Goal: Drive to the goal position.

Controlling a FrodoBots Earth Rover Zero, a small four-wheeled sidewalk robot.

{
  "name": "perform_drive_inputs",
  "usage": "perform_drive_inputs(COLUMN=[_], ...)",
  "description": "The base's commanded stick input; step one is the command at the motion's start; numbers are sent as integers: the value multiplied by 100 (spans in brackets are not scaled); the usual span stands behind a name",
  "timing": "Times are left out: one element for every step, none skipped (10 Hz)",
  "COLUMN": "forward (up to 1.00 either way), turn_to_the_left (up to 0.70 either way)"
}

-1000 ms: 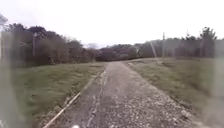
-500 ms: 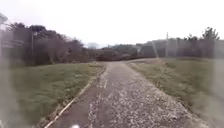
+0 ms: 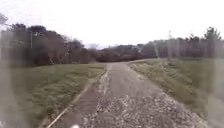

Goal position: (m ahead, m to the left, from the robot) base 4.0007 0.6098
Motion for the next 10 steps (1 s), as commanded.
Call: perform_drive_inputs(forward=[70, 70, 70, 70, 70, 70, 70, 70, 70, 70], turn_to_the_left=[0, 0, 0, 0, 0, 0, 0, 0, 0, 0])
